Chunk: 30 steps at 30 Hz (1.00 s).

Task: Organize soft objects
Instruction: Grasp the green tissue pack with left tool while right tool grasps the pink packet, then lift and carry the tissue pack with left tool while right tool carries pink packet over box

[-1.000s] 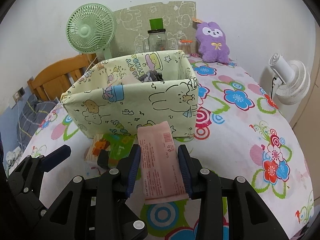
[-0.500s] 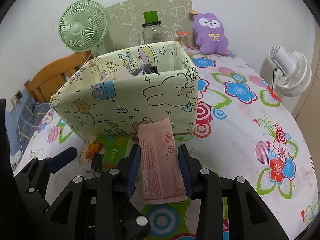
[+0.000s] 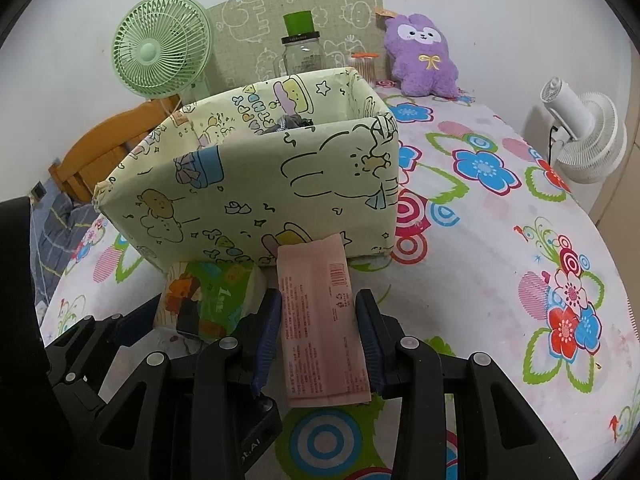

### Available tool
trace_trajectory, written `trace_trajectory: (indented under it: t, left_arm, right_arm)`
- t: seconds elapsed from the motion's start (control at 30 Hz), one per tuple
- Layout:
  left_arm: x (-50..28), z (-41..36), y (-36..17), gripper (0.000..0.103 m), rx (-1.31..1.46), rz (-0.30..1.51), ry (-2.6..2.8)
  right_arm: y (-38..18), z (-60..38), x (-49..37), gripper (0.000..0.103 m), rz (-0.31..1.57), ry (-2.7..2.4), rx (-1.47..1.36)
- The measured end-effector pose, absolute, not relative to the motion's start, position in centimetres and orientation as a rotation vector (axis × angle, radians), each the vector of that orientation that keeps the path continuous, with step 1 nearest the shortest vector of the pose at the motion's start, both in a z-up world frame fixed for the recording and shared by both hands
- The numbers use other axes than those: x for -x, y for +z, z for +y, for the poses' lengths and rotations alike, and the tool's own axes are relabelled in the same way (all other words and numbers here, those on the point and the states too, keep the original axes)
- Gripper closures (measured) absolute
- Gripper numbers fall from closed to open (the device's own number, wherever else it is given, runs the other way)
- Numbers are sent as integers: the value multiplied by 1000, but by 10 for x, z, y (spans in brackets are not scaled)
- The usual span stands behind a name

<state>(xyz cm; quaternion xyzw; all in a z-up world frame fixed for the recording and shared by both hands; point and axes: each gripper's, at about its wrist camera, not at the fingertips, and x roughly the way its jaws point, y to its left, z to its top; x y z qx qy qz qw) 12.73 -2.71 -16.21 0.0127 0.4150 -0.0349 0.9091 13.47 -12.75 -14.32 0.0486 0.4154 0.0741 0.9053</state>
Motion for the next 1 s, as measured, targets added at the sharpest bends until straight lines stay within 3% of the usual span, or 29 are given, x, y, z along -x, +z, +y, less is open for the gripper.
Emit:
trace_trajectory:
  t: [1.0]
  left_arm:
    - [-79,-30,-116,32,8,725,-59]
  right_arm:
    - [-96,-133,-93,61,726,151,-101]
